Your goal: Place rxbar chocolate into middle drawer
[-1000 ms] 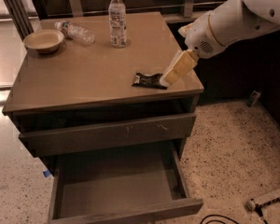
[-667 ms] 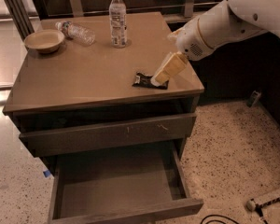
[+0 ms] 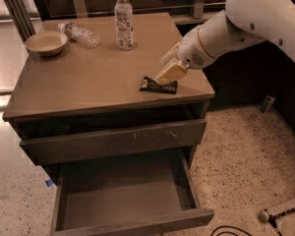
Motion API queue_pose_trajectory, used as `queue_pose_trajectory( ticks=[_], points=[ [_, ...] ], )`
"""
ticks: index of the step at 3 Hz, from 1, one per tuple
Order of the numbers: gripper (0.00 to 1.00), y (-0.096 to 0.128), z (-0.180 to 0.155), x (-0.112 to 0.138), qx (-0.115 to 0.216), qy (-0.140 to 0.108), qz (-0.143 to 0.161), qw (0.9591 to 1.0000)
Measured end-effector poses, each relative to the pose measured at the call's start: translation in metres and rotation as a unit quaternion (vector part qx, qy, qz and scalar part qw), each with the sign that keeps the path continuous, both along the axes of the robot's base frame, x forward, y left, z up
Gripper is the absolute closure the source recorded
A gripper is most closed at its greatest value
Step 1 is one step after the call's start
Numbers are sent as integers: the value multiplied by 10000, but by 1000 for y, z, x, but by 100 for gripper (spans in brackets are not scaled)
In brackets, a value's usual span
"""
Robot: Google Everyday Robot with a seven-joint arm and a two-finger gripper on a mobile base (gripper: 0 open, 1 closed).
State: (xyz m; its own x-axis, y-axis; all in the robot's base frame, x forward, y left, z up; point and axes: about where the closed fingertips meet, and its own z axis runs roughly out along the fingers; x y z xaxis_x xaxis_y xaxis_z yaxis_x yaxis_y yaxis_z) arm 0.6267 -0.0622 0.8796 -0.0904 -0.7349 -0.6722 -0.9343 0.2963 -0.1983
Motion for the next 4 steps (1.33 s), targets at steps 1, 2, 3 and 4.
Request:
queue_pose_trajectory(
  ticks=[1, 2, 3, 4],
  points=[
    [43, 0, -12, 4, -54, 43, 1, 10000],
    [31, -1, -24, 10, -103, 107, -15, 9999],
    [34, -4, -34, 16, -162, 177, -60, 9997],
    [39, -8, -44, 21, -221, 259, -128, 9993]
  ],
)
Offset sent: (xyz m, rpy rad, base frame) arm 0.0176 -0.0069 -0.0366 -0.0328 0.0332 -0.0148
